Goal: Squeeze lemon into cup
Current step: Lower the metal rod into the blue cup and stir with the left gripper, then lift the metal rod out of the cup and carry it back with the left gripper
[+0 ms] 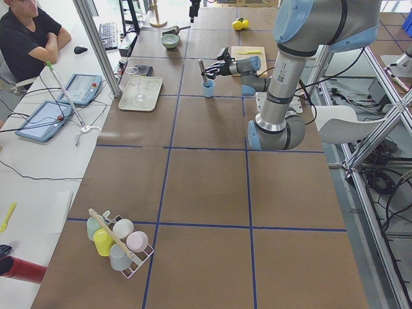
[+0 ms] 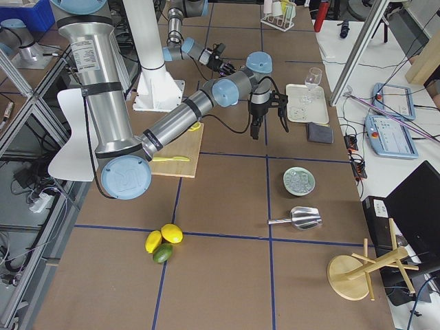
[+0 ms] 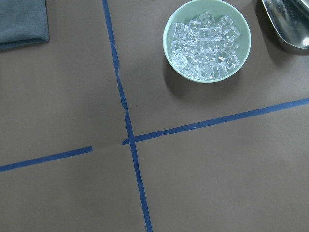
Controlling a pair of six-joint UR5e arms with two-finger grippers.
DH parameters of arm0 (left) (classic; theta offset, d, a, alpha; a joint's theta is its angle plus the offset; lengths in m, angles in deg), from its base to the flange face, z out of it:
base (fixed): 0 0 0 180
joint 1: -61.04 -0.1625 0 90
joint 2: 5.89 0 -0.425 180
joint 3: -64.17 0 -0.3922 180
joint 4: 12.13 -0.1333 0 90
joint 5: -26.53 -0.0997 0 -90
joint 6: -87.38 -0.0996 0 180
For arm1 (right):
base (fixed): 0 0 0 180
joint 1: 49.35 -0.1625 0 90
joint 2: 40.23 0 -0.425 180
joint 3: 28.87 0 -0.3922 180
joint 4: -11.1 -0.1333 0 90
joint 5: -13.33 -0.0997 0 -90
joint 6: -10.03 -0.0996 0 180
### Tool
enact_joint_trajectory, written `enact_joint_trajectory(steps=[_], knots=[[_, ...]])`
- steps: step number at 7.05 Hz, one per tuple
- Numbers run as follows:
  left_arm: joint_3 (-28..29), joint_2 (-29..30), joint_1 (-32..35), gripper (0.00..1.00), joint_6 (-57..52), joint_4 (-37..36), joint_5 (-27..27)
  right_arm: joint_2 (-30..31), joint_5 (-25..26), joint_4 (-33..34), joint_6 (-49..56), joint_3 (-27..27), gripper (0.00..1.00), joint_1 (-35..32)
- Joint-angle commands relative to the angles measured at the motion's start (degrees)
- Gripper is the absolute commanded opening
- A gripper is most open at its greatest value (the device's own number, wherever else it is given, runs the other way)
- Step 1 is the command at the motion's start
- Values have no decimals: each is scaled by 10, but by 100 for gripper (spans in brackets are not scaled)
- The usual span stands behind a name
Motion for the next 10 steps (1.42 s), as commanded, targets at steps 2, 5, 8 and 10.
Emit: enact_joint_trajectory(steps=[2,5,8,10], knots=[[-47,-6,18,0,-44,31,56,6,-2,-2,0,0,100,-1],[-135,-40,71,0,-90,26,113,15,-2,-4,3,7,100,-6],[-198,-89,167,0,-91,-26,247,22,-11,-3,48,7,100,-30],[-230,-181,277,0,-90,-65,428,44,-23,-2,119,2,100,-60]])
